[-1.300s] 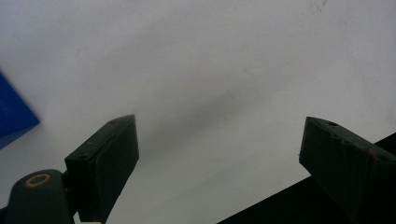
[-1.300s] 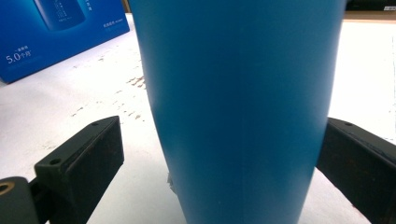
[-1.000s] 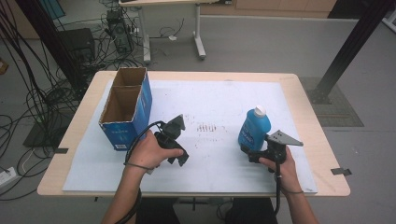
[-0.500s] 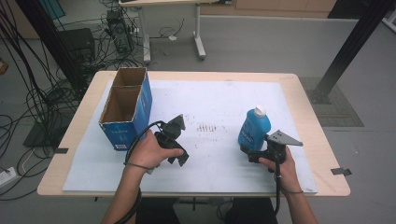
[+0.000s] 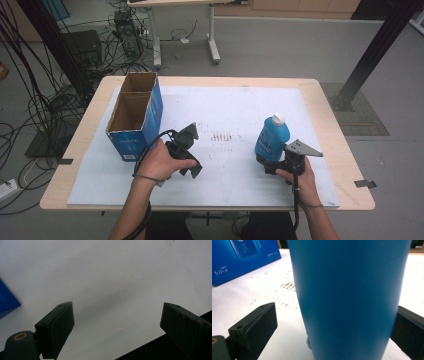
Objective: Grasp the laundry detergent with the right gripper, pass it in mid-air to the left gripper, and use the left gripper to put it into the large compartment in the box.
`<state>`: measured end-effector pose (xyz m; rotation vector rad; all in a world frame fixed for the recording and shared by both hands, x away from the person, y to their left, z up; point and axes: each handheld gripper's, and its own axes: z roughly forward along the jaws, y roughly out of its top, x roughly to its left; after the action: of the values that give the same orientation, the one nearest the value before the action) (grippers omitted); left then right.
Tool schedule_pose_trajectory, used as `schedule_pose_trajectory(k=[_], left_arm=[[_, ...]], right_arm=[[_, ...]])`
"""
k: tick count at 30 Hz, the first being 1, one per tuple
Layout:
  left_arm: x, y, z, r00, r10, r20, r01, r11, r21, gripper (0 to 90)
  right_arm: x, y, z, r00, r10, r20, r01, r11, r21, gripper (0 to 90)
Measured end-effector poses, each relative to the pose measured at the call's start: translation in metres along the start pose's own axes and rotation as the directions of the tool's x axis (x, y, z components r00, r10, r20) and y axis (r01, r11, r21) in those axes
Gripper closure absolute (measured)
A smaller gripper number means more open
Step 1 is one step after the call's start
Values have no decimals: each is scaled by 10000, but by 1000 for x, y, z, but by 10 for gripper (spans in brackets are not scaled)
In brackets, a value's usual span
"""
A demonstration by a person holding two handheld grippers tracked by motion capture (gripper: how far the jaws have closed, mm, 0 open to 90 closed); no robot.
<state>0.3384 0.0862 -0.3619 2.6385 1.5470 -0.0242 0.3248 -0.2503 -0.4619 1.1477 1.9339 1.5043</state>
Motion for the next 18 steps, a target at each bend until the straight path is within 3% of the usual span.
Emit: schedule_pose_trajectory(k=[15, 18], left_arm=[[0, 0, 0, 10000, 41, 19, -41, 10000, -6, 124], [0, 0, 0, 10000, 33, 19, -33, 10000, -20, 124]], right_arm=[[0, 0, 6, 9998, -11, 192, 13, 9999, -127, 41], [0, -1, 7, 9995, -27, 303, 31, 9999, -154, 103]])
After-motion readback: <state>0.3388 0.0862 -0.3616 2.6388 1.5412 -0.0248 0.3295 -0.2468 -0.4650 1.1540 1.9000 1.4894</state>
